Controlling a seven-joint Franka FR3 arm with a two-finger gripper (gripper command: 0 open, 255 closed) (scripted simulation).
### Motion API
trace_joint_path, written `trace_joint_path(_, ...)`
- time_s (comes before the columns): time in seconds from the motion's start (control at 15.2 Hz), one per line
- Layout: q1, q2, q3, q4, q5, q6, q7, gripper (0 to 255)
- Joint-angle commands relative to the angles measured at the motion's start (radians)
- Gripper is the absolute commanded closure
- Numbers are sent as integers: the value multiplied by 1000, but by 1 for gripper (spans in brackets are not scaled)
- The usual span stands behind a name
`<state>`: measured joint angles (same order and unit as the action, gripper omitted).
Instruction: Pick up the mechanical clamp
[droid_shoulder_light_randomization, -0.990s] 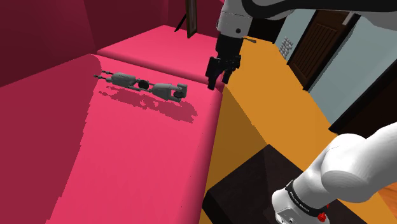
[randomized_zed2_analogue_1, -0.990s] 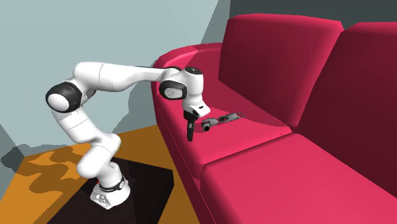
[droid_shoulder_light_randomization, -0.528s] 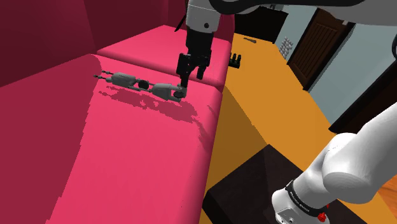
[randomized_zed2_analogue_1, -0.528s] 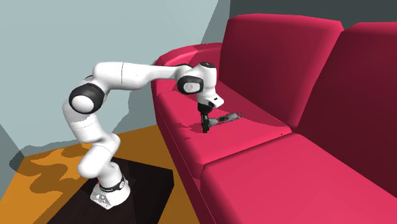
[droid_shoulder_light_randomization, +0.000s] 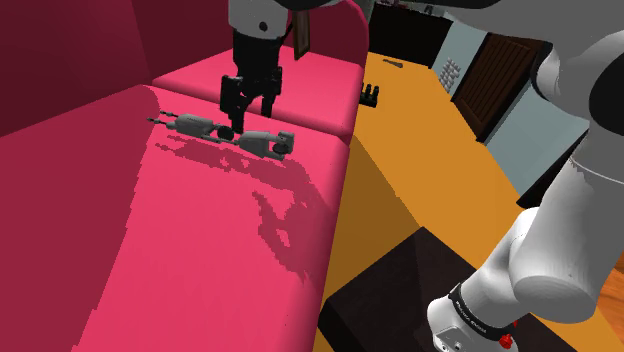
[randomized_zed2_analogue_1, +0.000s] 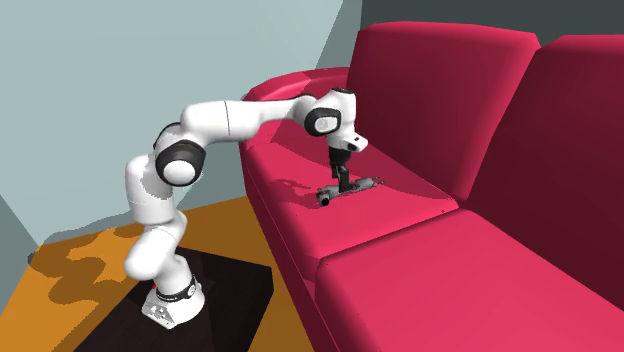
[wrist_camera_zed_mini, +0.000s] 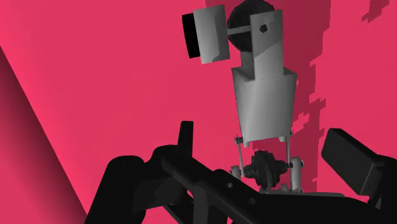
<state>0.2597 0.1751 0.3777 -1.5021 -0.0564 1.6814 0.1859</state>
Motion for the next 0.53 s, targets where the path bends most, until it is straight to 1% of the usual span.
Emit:
trace_joint_path(0.0,32,73,14,96,-39,-21,14,0)
trace_joint_path(0.46,24,60,10,-16,-34,79,13,0)
